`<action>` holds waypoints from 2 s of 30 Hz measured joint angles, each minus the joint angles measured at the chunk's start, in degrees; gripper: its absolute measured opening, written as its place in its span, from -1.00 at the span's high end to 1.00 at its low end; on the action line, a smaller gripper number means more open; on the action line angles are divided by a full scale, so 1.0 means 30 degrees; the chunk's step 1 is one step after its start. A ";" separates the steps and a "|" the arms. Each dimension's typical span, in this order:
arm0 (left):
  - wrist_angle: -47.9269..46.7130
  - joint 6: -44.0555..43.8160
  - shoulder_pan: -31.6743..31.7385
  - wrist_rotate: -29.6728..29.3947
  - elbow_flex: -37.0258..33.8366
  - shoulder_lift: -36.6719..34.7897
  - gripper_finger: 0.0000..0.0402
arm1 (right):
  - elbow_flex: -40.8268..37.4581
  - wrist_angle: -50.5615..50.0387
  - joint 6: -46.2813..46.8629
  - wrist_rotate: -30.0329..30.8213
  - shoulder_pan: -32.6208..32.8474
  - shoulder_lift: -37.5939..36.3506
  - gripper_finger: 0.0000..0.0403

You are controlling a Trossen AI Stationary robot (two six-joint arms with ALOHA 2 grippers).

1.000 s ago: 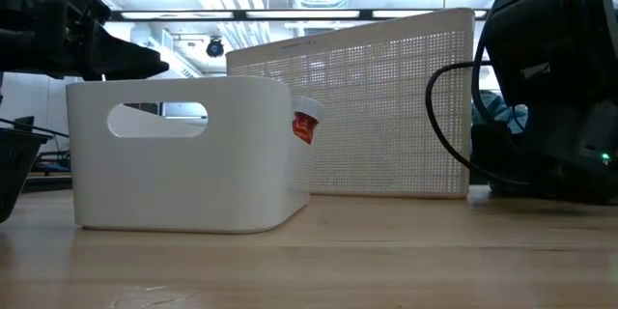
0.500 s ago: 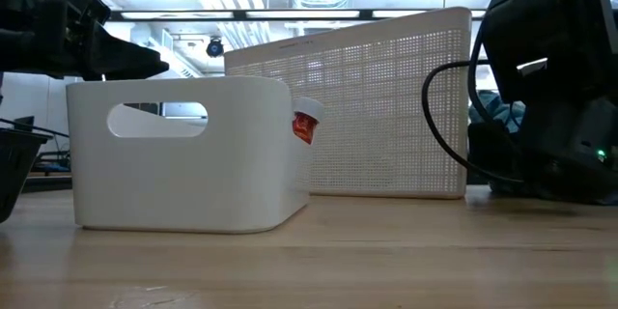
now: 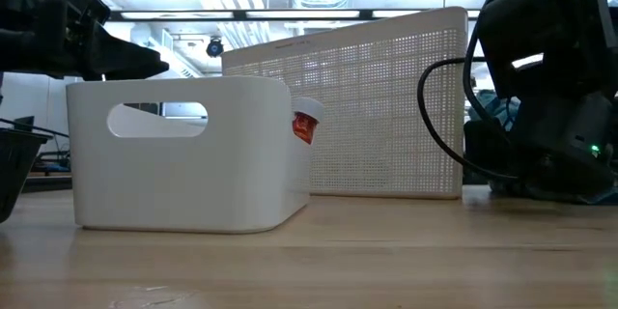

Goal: Pick & Place Medicine items
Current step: Put the blue patient gown into the big white bin

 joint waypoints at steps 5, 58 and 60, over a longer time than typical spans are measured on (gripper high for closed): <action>0.0000 0.0002 -0.0005 0.0005 0.0000 0.0000 0.08 | 0.0028 -0.0104 0.0025 0.0029 0.0000 0.0000 -0.96; 0.0000 0.0004 0.0000 -0.0001 0.0000 0.0000 0.08 | 0.2582 -0.0204 -0.0510 -0.3596 0.0066 0.0000 0.93; 0.0000 0.0004 -0.0007 0.0005 0.0000 0.0000 0.08 | 0.3154 -0.0211 -0.0510 -0.4572 0.0079 0.0000 0.93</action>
